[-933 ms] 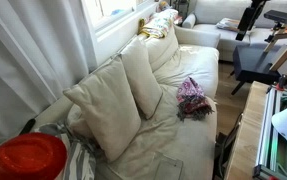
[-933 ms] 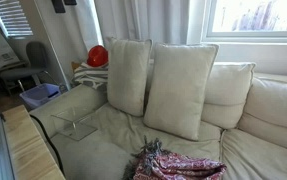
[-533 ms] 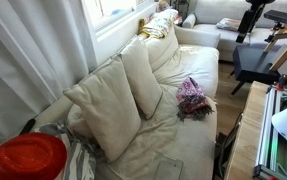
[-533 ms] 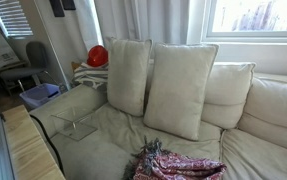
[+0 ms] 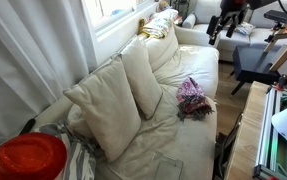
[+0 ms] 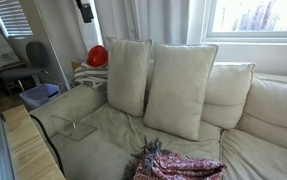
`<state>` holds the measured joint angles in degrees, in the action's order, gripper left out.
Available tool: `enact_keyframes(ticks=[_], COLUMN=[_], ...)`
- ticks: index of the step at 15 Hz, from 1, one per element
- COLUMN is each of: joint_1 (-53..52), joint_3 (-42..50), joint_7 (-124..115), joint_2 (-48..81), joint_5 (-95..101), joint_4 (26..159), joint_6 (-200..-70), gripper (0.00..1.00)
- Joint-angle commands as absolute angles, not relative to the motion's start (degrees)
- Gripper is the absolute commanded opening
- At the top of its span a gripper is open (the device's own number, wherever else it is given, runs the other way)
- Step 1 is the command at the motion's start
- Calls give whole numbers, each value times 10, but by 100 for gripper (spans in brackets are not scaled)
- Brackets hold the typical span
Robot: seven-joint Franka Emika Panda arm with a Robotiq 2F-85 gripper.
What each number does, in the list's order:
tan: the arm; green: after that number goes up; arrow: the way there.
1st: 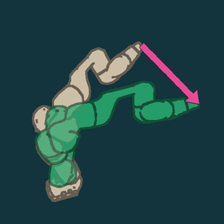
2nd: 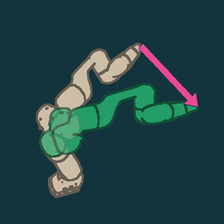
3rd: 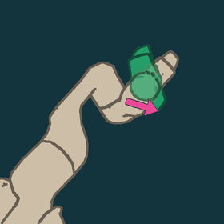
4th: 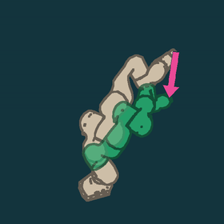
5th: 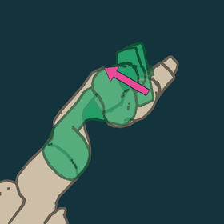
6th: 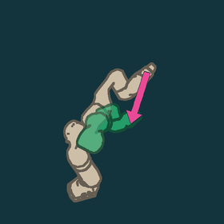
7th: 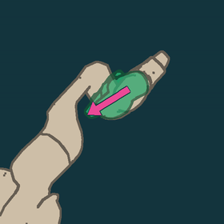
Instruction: Lay the right pillow on the couch, the put the red cloth on top of it
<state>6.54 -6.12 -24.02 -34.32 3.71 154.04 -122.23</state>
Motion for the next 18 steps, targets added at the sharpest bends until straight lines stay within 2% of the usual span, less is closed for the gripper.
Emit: enact_keyframes(ticks=[1, 5, 11, 12, 13, 18], joint_1=[95, 102, 62, 53, 50, 34], joint_3=[-96, -90, -50, -45, -35, -27], joint_7=[-367, -484, -515, -510, -500, -498], joint_2=[-204, -94, 40, 55, 10, 52], joint_5=[39, 73, 84, 86, 75, 72], joint_4=[1454, 1357, 1222, 1206, 1248, 1207], joint_6=[-1267, -1294, -1342, -1360, -1342, -1355], gripper=[100, 100, 100, 100, 100, 100])
